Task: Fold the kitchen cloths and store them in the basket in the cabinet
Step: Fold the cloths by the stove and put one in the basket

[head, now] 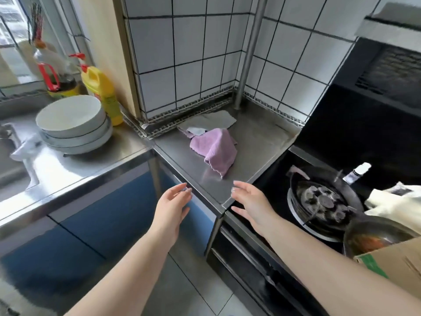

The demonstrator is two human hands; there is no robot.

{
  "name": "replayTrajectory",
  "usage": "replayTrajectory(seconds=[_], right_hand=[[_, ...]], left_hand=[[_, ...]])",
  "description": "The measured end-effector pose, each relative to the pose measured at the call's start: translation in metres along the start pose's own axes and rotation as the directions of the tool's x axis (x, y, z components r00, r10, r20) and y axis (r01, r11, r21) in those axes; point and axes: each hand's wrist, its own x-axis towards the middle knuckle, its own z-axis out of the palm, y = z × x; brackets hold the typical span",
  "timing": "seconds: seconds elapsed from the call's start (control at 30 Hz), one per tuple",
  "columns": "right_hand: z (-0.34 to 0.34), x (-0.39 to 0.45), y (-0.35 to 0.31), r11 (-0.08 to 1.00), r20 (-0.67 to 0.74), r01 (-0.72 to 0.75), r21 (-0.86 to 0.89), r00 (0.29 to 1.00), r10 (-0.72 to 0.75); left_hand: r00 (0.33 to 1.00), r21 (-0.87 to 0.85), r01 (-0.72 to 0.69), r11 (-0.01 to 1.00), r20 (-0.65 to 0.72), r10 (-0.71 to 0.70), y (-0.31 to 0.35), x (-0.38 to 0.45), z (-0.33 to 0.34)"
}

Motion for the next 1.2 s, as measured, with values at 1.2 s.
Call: replayTrajectory(seconds=[1.2], right_hand=[[0.104, 0.193, -0.077, 0.706, -0.385, 0.018, -0.708, 0.828, -0.408]], left_hand=[[0.765, 0.545, -0.224, 0.808, 0.613, -0.201, 0.097, 0.273, 0.054]])
